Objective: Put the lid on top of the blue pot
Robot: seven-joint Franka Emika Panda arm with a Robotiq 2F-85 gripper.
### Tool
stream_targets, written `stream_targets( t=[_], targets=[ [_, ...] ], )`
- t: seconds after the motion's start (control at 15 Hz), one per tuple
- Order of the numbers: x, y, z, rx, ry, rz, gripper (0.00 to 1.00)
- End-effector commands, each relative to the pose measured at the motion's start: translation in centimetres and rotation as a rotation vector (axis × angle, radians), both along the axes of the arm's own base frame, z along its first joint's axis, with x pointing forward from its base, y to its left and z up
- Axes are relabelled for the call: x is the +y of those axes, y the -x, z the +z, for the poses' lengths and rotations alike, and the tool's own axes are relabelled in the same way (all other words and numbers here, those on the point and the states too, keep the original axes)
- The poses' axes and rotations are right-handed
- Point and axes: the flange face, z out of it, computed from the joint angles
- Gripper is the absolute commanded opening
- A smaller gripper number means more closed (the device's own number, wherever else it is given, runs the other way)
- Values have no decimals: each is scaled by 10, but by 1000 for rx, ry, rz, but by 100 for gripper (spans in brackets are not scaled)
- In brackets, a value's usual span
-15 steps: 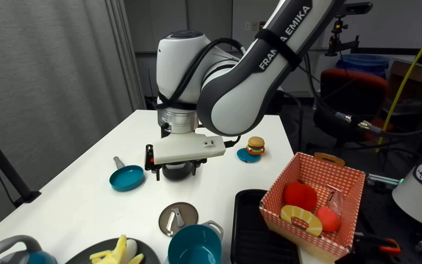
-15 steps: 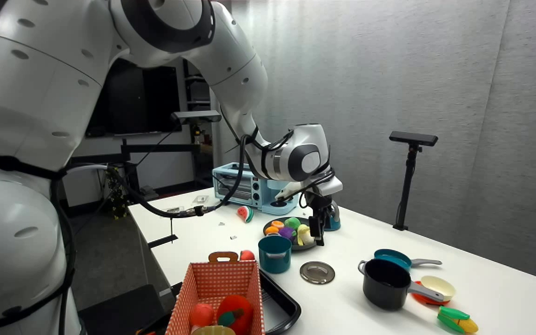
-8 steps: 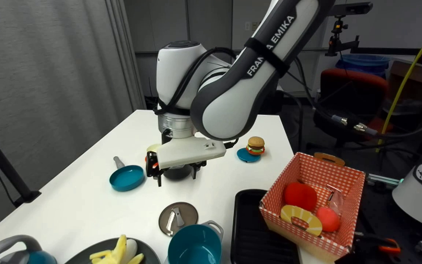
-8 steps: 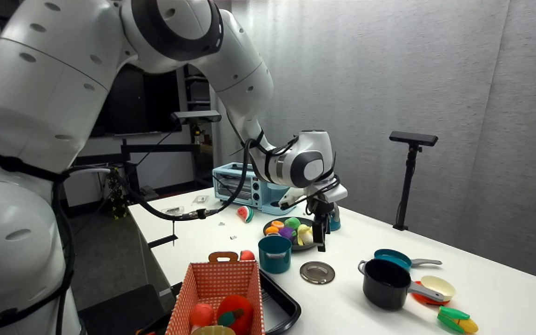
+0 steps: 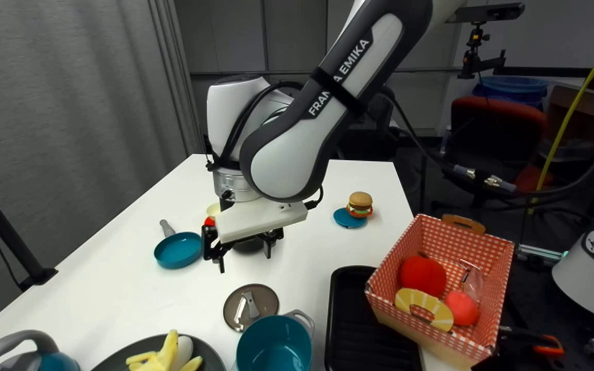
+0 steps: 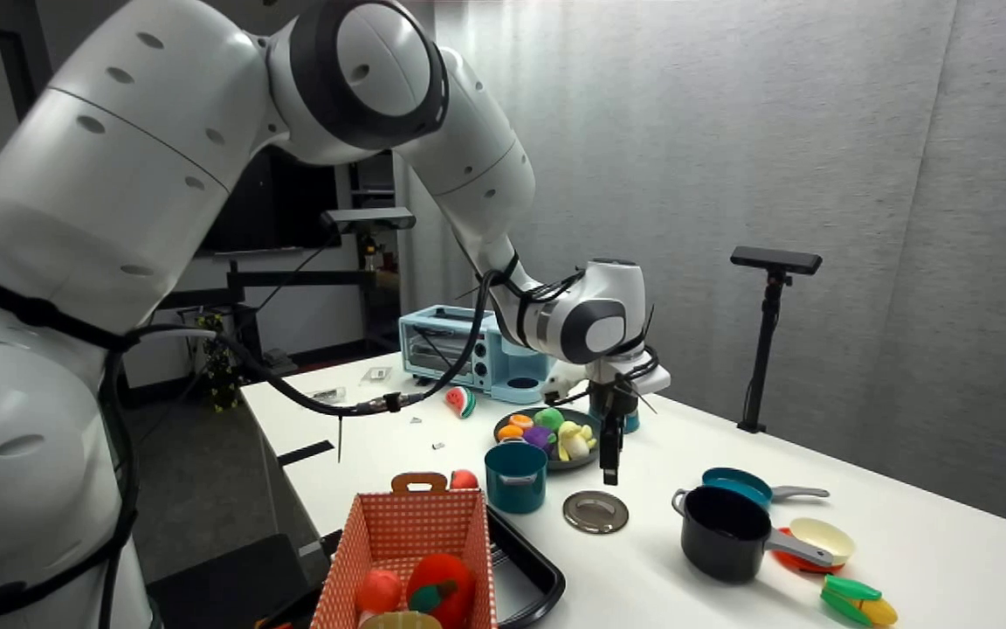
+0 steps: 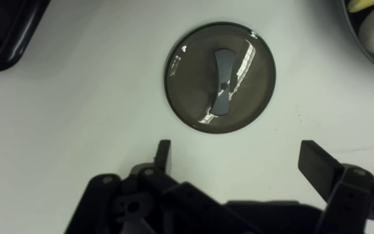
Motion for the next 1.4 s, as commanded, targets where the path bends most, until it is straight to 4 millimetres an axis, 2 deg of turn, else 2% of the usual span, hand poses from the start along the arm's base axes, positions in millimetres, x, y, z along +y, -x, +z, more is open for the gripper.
stream_targets(
  t=[0.0,0.33,1.33],
  targets=[
    [8,-15,-5,31,-49,33,100],
    [20,-18,-19,66,-59,48,100],
    [24,-15,-61,124,-54,55,100]
  ],
)
